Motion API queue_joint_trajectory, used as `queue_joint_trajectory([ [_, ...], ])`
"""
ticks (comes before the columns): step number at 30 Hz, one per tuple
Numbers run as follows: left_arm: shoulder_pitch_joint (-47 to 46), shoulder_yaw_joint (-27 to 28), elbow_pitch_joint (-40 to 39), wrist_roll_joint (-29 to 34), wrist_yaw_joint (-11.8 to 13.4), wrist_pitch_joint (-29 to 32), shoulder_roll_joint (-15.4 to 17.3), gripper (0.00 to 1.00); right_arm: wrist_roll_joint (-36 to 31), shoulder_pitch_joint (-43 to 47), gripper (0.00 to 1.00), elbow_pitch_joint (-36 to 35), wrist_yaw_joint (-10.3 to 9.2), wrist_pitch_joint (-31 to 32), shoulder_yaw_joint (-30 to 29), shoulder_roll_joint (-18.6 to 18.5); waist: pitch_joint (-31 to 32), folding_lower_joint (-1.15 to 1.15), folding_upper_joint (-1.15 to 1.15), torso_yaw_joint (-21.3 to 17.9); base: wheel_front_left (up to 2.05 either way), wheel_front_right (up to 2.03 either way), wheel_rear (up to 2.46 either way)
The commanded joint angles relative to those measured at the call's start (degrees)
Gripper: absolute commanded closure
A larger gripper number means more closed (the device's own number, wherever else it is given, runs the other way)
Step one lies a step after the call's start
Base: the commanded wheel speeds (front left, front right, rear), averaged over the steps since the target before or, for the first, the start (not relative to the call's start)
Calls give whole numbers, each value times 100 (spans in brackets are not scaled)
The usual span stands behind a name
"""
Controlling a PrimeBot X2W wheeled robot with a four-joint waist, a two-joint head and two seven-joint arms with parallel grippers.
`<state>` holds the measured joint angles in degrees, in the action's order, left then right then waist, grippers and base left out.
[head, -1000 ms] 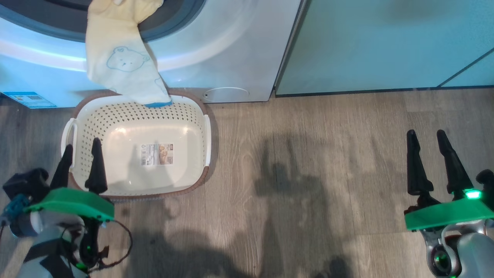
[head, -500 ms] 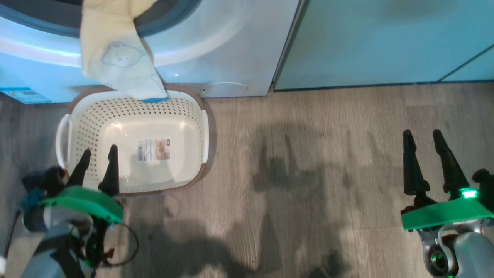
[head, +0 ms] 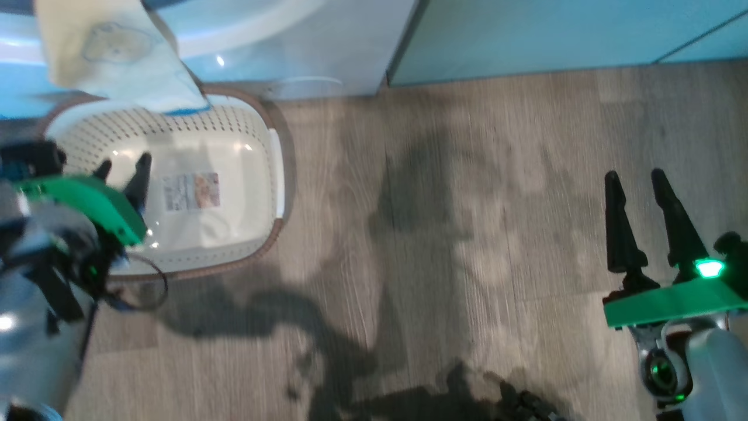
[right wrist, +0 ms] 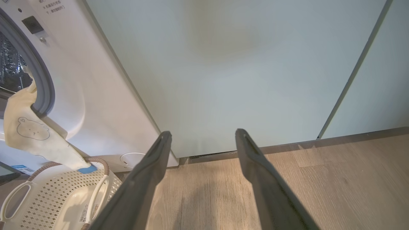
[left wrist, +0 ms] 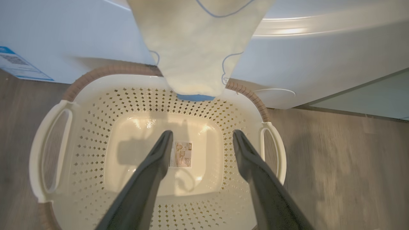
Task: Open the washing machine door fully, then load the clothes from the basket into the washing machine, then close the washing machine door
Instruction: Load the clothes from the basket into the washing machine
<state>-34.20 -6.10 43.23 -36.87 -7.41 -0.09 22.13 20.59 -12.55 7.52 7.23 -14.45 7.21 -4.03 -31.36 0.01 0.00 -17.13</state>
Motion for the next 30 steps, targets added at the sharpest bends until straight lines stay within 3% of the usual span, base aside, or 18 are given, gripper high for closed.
queue_joint_trajectory([
  [1,-361,-61,-74,-162,-5,152,455,0,-4,-90,0,-196,25,-55,112,-78,-262,-1,0,-96,0,0,0],
  [5,-898,-394,82,-478,-6,295,779,0,-4,-185,0,-223,25,-55,106,-88,-521,-1,0,-136,0,0,0],
  [13,-1696,-798,496,-715,-7,237,1100,0,-17,-357,0,-266,25,-55,167,-105,-972,-1,0,-183,0,0,0],
  [30,-2760,-2105,881,-1051,-7,-453,1303,0,-65,-546,0,-301,25,-55,174,-136,-1441,-1,0,-141,0,0,0],
])
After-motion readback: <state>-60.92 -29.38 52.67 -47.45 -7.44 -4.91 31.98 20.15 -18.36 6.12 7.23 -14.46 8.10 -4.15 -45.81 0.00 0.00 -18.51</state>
